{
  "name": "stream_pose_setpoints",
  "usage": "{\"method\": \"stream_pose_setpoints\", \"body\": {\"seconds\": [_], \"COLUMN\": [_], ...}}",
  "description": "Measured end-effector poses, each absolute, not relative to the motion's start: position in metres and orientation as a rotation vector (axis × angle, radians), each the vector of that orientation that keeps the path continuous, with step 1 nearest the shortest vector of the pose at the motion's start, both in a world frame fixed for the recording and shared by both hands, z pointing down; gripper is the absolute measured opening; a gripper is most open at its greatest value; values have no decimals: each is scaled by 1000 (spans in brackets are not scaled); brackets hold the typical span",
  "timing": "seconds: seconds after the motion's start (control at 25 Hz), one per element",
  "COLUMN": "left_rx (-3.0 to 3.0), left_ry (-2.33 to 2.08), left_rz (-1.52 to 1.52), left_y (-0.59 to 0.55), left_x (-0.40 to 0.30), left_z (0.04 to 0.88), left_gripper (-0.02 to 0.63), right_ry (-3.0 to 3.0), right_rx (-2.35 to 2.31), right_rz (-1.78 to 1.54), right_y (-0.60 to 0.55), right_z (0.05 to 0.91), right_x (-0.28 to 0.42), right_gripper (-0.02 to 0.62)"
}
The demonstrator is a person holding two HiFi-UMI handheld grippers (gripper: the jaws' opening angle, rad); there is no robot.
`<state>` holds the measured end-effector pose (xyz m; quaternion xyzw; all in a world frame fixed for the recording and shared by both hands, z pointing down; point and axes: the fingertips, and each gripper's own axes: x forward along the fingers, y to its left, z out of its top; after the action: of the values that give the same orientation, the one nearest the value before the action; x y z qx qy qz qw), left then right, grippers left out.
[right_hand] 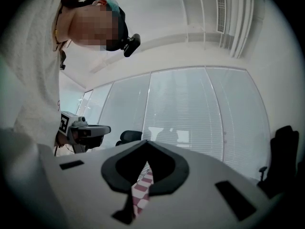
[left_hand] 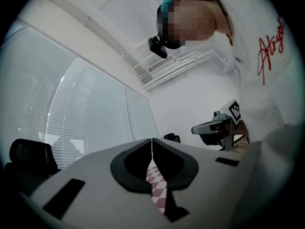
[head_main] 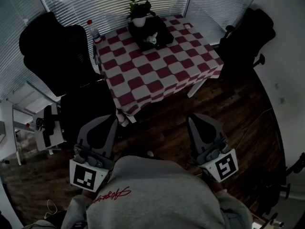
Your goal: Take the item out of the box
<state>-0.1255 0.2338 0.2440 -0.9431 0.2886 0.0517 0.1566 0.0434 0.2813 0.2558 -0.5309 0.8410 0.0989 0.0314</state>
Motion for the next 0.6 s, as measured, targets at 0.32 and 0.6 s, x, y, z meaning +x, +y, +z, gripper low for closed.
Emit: {"method": "stream_pose_setpoints", "body": {"seconds": [0.32,0.6], "left_rx": [-2704,-2720], "left_ry": [872,848], "left_rz": [124,156], "left_y": [237,229], "left_x": [-129,-115], "left_z": [250,248], "left_gripper": [18,18], "right_ry": [2604,2596], "right_rx": [-1622,-1634], "right_rz": [279,271], "right_y": [282,275], "right_z": [262,264], "right_x": [45,54], "right_gripper": [11,11]}}
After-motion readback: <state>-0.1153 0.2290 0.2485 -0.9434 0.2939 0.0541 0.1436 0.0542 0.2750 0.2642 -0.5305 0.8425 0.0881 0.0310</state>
